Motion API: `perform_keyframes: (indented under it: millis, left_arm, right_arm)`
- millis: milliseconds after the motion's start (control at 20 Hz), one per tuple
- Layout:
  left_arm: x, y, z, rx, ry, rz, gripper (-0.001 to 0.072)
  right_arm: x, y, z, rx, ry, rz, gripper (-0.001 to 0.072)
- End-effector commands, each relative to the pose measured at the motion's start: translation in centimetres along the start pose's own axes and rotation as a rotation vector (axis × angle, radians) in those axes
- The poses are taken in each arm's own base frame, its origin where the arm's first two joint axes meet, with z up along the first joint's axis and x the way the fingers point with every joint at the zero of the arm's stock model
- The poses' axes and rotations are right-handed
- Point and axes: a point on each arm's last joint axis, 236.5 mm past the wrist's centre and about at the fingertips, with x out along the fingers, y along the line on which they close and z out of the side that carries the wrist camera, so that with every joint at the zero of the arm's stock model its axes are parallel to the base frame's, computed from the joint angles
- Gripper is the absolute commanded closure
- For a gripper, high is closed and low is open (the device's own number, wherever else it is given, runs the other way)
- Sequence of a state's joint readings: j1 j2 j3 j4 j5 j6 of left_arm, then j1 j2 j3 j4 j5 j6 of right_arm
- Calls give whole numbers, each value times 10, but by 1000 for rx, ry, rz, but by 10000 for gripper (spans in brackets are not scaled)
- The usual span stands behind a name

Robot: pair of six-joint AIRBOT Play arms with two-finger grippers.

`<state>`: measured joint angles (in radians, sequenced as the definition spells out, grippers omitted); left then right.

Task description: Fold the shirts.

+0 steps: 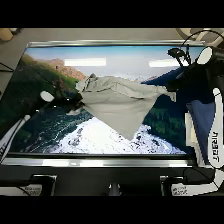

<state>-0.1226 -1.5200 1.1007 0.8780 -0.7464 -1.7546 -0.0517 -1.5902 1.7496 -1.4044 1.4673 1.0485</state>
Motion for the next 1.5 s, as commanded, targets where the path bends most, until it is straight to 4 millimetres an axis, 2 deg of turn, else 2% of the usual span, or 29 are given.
perform_keyframes:
  millis: [0,50,100,200,300,400,450,500,550,600,650,700,750,850,900,950,1050,1150,1250,1350,1450]
  left_arm:
    - [-58,33,54,50,-72,58,687]
    - [-71,37,68,71,-91,57,687]
    - [-84,39,85,82,-127,54,687]
    - [-112,46,122,66,-216,49,687]
    - [-128,57,145,40,-264,52,687]
    - [-125,74,149,5,-251,66,686]
    - [-117,81,142,-7,-209,72,686]
    - [-106,85,127,-5,-132,75,685]
    - [-99,88,110,30,-51,75,629]
    - [-99,90,92,65,30,78,304]
    - [-104,95,78,91,91,88,10]
    - [-116,106,66,109,150,127,43]
    - [-130,120,55,123,194,187,45]
    - [-165,157,31,166,245,366,111]
    - [-173,165,11,161,266,394,111]
    - [-172,169,-15,142,294,385,111]
    - [-146,170,-75,65,334,287,103]
    - [-119,168,-119,18,360,203,103]
    - [-99,158,-140,-25,368,124,103]
    - [-82,143,-148,-49,351,73,104]
    - [-72,140,-154,-19,354,87,104]
  right_arm:
    - [7,7,-30,35,102,67,692]
    - [16,21,-39,42,128,121,692]
    - [27,46,-47,48,143,217,692]
    - [43,107,-56,56,143,427,692]
    - [55,164,-58,72,102,553,693]
    - [69,206,-60,48,80,580,694]
    - [75,219,-60,22,79,574,694]
    - [80,228,-55,4,62,564,694]
    - [82,231,-47,-2,32,552,694]
    - [81,232,-37,13,-5,553,693]
    - [80,230,-34,22,-17,552,693]
    - [80,226,-34,28,-19,547,693]
    - [81,219,-36,35,-13,537,693]
    - [83,200,-46,42,11,510,693]
    - [84,189,-51,45,24,491,693]
    - [86,177,-58,48,45,468,693]
    - [87,160,-80,29,119,426,693]
    - [87,153,-96,-10,181,402,693]
    - [84,157,-103,-47,204,425,693]
    - [84,158,-104,-49,209,428,693]
    - [84,157,-103,-48,204,425,693]
